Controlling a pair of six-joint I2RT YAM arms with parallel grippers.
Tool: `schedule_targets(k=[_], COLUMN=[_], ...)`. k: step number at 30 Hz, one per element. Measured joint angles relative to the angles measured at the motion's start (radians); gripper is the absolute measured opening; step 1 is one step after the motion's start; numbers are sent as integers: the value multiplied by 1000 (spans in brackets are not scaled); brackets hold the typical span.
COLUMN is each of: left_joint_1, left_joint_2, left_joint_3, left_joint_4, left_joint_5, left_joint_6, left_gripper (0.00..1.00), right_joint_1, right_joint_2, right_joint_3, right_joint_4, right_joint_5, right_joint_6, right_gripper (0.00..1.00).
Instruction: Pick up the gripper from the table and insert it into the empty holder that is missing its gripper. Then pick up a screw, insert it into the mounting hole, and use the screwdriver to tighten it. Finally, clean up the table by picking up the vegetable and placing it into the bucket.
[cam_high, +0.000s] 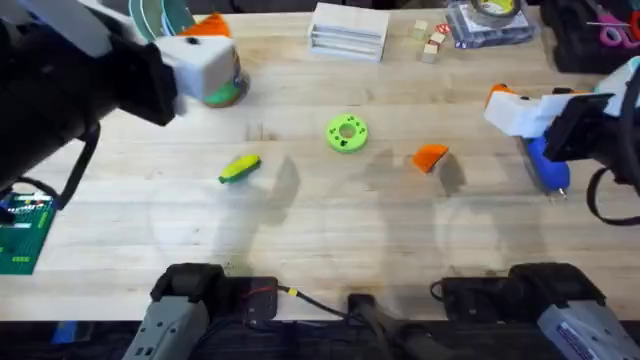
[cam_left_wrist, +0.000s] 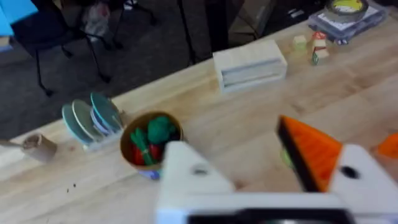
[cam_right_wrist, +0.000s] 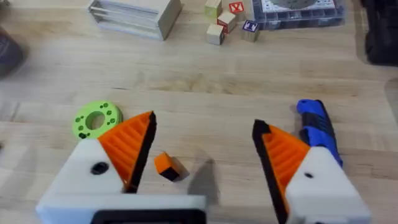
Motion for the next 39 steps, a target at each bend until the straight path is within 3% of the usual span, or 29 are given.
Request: schedule_targets(k=[2, 3, 9, 10, 13, 20, 25, 30, 39], left_joint_1=[0, 0, 0, 0, 0, 0, -30, -62, -75], left_joint_2=[-4, -4, -5, -5, -4, -4, -4, -34, -253], left_joint_3=[0, 0, 0, 0, 0, 0, -1, -61, -359], left_joint_4=[14, 14, 13, -52, -95, -67, -41, 58, 308], left_joint_5=[4, 10, 129, 152, 161, 184, 189, 192, 197], left_joint_6=[-2, -3, -2, -2, -2, -2, -2, -2, -2], left_gripper=[931, 991, 992, 992, 992, 992, 992, 993, 993], right_joint_1=[0, 0, 0, 0, 0, 0, 0, 0, 0], right_joint_2=[0, 0, 0, 0, 0, 0, 0, 0, 0], right_joint_3=[0, 0, 0, 0, 0, 0, 0, 0, 0], right_joint_4=[0, 0, 0, 0, 0, 0, 0, 0, 0], right_joint_5=[0, 0, 0, 0, 0, 0, 0, 0, 0], right_joint_6=[0, 0, 0, 0, 0, 0, 0, 0, 0], right_gripper=[992, 992, 992, 991, 992, 991, 992, 991, 991])
